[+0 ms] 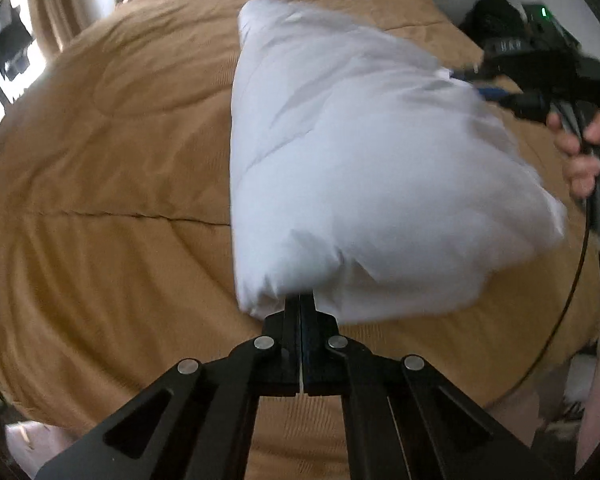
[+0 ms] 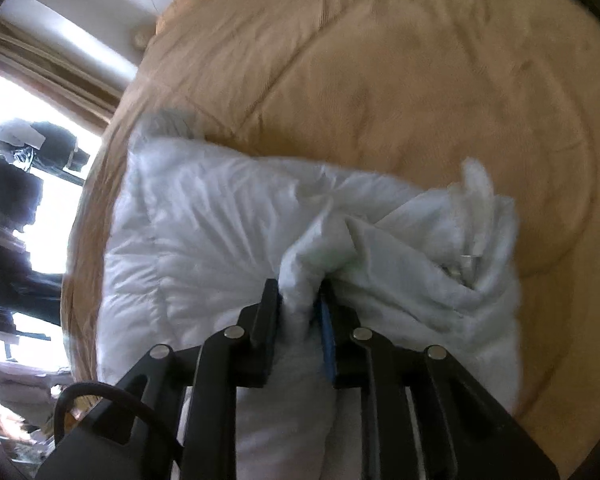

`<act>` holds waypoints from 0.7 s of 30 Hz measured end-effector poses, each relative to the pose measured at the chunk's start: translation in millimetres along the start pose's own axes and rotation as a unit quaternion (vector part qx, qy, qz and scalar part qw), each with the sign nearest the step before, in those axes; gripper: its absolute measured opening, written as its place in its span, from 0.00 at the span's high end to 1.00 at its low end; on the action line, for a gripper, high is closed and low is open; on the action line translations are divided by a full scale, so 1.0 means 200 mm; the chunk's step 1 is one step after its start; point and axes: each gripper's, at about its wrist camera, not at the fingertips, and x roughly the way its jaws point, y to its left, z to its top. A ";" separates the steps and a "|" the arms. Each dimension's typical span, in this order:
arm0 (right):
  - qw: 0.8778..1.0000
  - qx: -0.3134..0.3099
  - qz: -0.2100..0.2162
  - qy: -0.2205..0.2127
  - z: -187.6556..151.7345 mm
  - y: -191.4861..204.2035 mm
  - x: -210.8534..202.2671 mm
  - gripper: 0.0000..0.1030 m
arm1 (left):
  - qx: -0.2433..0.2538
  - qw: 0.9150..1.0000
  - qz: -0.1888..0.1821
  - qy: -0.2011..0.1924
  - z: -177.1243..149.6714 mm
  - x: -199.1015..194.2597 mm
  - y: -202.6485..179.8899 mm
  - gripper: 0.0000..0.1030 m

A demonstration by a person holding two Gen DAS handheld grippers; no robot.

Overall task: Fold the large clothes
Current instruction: 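Release the jacket with both grippers and press it flat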

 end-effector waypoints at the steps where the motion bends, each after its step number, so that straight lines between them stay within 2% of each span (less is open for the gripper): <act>1: 1.000 -0.011 -0.005 -0.016 -0.01 0.03 -0.09 0.63 | -0.002 1.000 0.005 0.000 -0.01 -0.05 0.00 0.98; 3: 0.998 -0.030 -0.015 -0.055 -0.05 0.10 -0.25 0.49 | -0.019 1.000 -0.009 -0.007 -0.01 -0.13 0.01 0.98; 4: 0.996 -0.045 -0.015 -0.082 -0.08 0.15 -0.35 0.49 | -0.024 1.000 -0.009 -0.015 0.00 -0.16 0.01 0.98; 6: 0.991 -0.080 -0.008 -0.105 -0.16 0.26 -0.47 0.52 | -0.029 0.998 -0.006 -0.056 0.13 -0.25 0.00 0.98; 7: 0.990 -0.094 -0.003 -0.108 -0.20 0.31 -0.49 0.58 | -0.032 0.997 -0.008 -0.074 0.17 -0.27 -0.01 0.89; 8: 0.988 -0.108 -0.002 -0.107 -0.25 0.37 -0.50 0.60 | -0.034 0.996 -0.008 -0.087 0.21 -0.28 -0.01 0.79; 9: 0.988 -0.114 -0.005 -0.106 -0.28 0.39 -0.49 0.62 | -0.040 0.994 -0.005 -0.106 0.29 -0.28 -0.02 0.47; 10: 0.986 -0.122 -0.016 -0.109 -0.34 0.43 -0.48 0.64 | -0.045 0.992 -0.002 -0.120 0.38 -0.24 0.02 0.20; 11: 0.984 -0.131 -0.036 -0.115 -0.39 0.45 -0.45 0.64 | -0.053 0.989 0.005 -0.140 0.44 -0.23 0.02 0.16; 13: 0.984 -0.133 -0.055 -0.109 -0.45 0.44 -0.39 0.64 | -0.042 0.989 0.018 -0.144 0.55 -0.14 -0.01 0.16; 15: 0.987 -0.121 -0.059 -0.092 -0.49 0.41 -0.32 0.64 | -0.048 0.991 0.014 -0.124 0.59 -0.01 0.01 0.16; 18: 0.986 -0.111 -0.090 -0.083 -0.53 0.35 -0.22 0.66 | -0.065 0.995 -0.008 -0.076 0.58 0.21 0.04 0.14; 21: 0.984 -0.108 -0.119 -0.076 -0.57 0.29 -0.12 0.67 | -0.070 0.995 -0.007 -0.073 0.53 0.34 0.05 0.04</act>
